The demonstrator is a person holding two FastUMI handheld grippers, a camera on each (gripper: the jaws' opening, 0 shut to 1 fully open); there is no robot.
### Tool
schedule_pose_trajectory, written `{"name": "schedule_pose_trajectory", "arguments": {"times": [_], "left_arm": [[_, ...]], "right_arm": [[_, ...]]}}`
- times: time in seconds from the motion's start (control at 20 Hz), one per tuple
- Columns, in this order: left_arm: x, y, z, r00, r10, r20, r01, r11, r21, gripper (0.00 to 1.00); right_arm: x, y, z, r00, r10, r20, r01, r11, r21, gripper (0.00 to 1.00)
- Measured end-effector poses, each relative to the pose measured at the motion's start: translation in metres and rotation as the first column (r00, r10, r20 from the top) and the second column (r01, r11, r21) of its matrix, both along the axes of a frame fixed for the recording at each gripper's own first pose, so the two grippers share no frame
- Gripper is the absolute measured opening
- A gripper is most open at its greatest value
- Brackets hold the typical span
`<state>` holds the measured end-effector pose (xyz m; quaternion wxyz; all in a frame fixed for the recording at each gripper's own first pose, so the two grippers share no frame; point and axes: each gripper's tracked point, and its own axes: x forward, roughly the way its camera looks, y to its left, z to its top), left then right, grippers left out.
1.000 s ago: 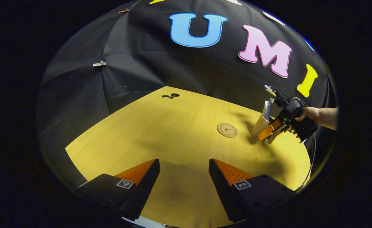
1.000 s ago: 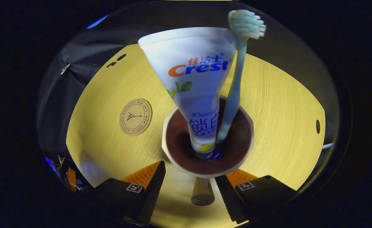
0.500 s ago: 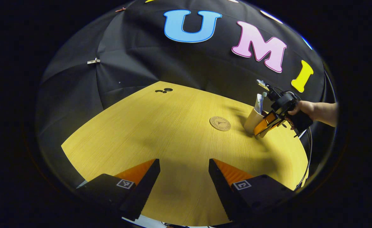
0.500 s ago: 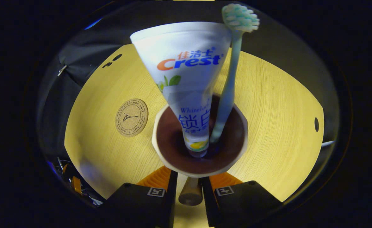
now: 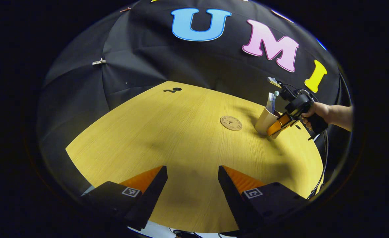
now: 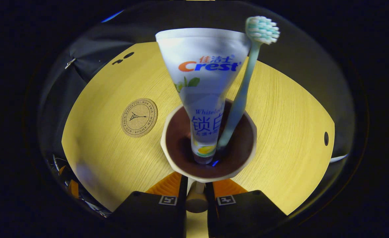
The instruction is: Put the toothbrush and toothpaste on the desktop into the cup, then pick up the cup and place it on the coaster on the desktop.
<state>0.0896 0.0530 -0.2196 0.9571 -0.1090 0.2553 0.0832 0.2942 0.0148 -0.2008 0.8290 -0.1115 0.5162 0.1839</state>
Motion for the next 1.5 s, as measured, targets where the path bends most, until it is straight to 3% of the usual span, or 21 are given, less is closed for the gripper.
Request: {"name": "schedule_pose_trajectory", "arguments": {"times": [0.1,0.15,0.5,0.75,1.05,1.5], "left_arm": [[-0.003,0.001,0.000,1.000,-0.004,-0.001,0.004,1.000,0.005,0.98],[-0.004,0.000,0.000,1.000,-0.007,-0.004,0.007,1.000,0.006,0.98],[-0.001,0.000,-0.006,1.000,-0.014,-0.016,0.014,1.000,0.004,0.98],[-0.003,0.002,-0.007,1.000,-0.014,-0.019,0.014,1.000,0.010,0.98],[-0.005,0.003,-0.006,1.000,0.000,-0.017,0.000,1.000,-0.008,0.98],[-0.025,0.021,-0.009,0.998,0.046,-0.036,-0.046,0.999,-0.009,0.98]], "right_arm": [[0.003,-0.003,0.000,1.000,0.008,0.027,-0.008,1.000,-0.018,0.34],[0.005,-0.005,0.002,0.999,0.016,0.041,-0.015,1.000,-0.025,0.28],[0.004,0.008,0.005,0.998,0.026,0.065,-0.027,0.999,0.017,0.28],[0.014,0.018,0.015,0.990,0.022,0.139,-0.028,0.999,0.045,0.28],[0.016,0.036,0.036,0.983,0.073,0.167,-0.084,0.995,0.055,0.28],[0.020,0.071,0.016,0.978,0.154,0.139,-0.159,0.987,0.025,0.28]]}}
